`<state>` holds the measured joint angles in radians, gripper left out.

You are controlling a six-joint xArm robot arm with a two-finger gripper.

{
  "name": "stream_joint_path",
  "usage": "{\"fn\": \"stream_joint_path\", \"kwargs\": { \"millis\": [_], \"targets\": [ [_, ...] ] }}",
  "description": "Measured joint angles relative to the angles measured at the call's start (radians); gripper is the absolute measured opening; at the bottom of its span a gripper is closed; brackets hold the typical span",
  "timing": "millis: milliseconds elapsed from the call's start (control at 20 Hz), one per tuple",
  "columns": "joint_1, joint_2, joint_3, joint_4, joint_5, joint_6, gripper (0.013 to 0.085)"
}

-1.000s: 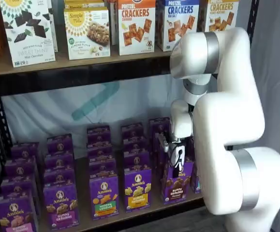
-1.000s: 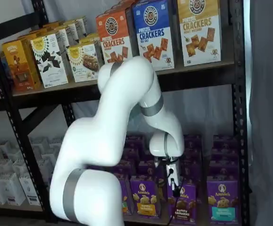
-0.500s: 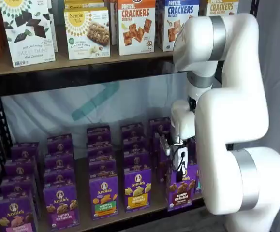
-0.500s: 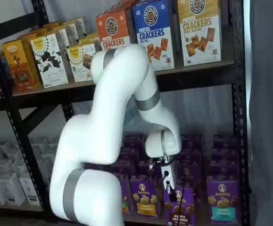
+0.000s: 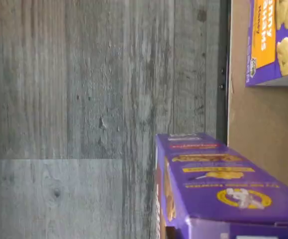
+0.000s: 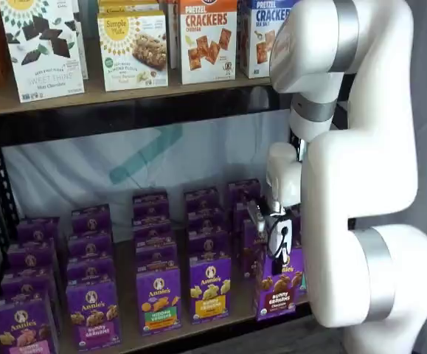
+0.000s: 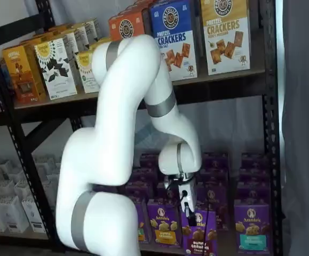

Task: Pick up the purple box with a brown patch in the center, on the bottom shelf, the fifth box from the left

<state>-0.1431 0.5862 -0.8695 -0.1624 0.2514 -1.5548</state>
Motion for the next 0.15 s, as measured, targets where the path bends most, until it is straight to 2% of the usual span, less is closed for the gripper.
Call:
{"fn": "stream_joint_path", "kwargs": {
  "millis": [150],
  "targets": [
    [-0.003, -0.03, 0.019, 0.014, 0.007, -0.017, 0.029]
  ]
}}
